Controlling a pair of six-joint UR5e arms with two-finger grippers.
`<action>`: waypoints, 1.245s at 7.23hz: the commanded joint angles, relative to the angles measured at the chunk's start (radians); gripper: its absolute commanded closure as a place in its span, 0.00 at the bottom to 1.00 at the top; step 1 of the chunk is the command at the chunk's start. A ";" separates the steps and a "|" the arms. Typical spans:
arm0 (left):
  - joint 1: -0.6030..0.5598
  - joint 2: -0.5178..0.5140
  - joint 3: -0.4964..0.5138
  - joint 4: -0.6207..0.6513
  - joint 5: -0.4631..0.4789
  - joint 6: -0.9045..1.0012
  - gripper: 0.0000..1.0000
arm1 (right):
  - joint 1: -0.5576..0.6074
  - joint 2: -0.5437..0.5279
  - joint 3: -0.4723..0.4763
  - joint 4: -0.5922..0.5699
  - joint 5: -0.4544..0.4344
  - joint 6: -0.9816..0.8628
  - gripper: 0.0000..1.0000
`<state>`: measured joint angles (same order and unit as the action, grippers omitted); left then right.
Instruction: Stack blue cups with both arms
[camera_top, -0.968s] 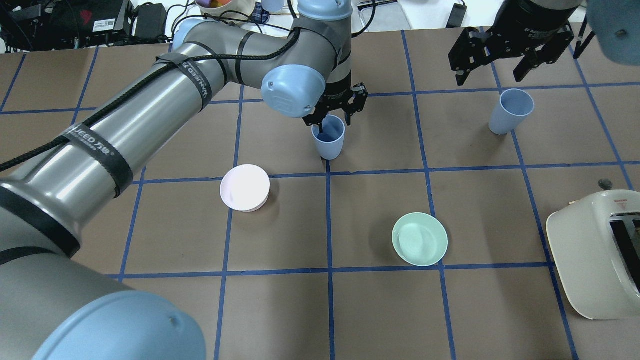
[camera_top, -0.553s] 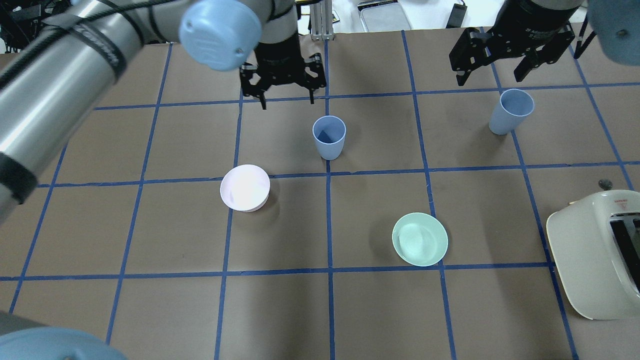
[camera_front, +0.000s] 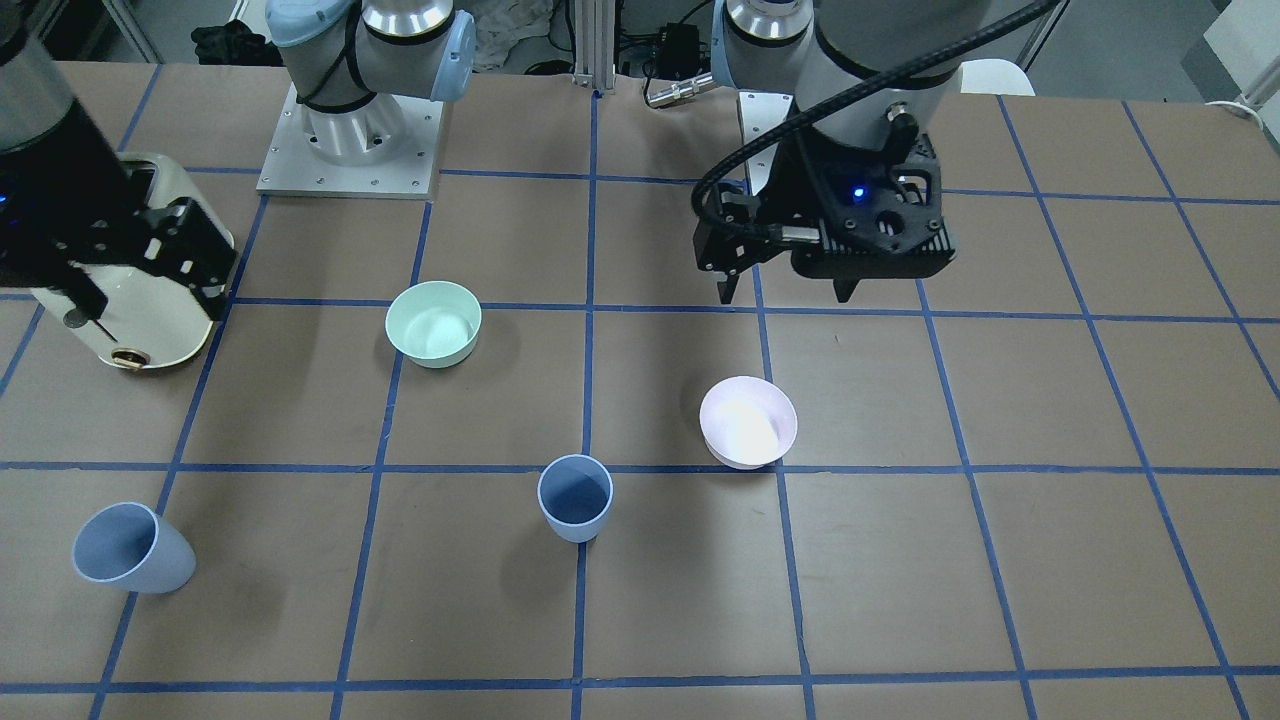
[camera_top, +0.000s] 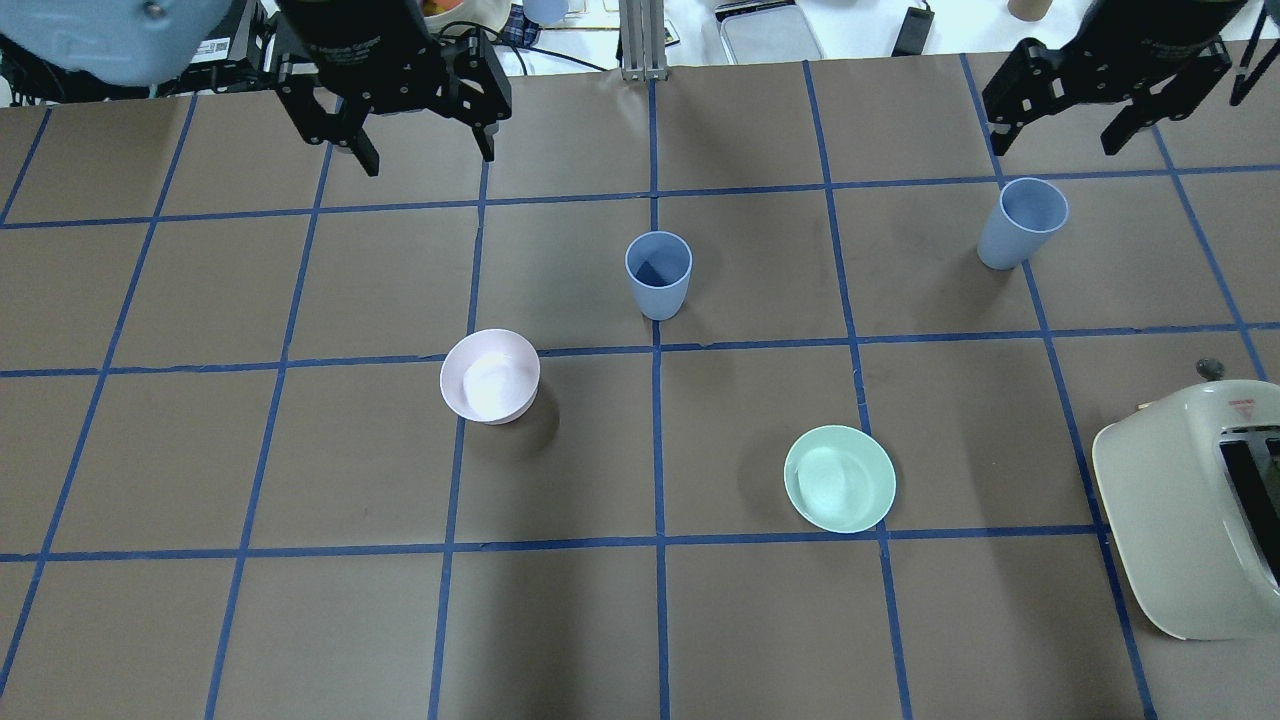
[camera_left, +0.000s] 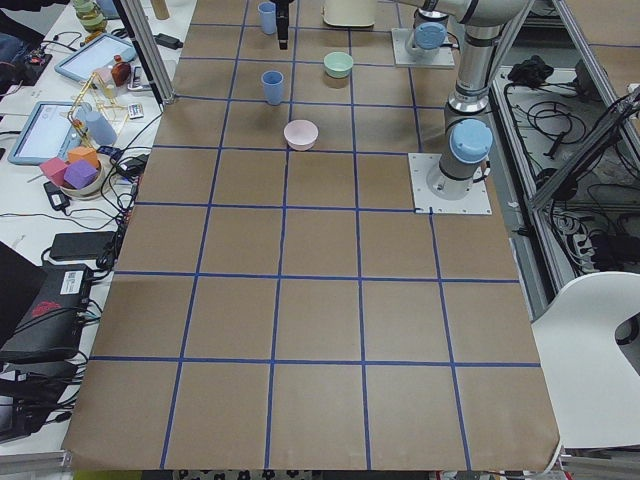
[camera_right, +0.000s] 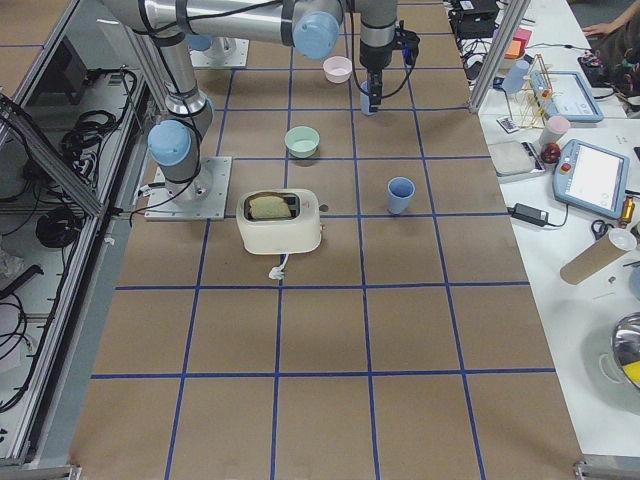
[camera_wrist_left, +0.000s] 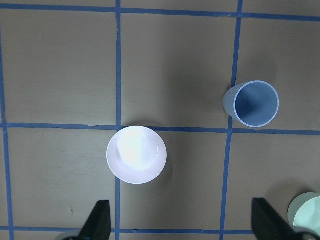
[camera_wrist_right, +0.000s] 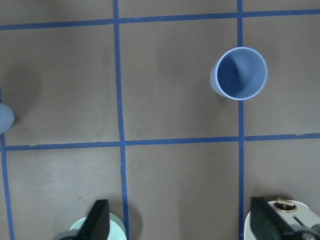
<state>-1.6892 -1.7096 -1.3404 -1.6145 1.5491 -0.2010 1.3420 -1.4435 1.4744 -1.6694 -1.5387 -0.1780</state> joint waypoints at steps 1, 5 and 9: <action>0.022 0.092 -0.158 0.131 0.009 0.023 0.00 | -0.073 0.176 -0.040 -0.172 -0.011 -0.059 0.00; 0.042 0.119 -0.165 0.114 0.005 0.087 0.00 | -0.159 0.387 -0.118 -0.247 -0.008 -0.212 0.00; 0.042 0.122 -0.154 0.071 0.002 0.095 0.00 | -0.162 0.437 -0.086 -0.228 0.000 -0.212 0.00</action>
<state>-1.6463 -1.5885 -1.4951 -1.5364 1.5532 -0.1057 1.1803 -1.0117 1.3663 -1.9034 -1.5344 -0.3884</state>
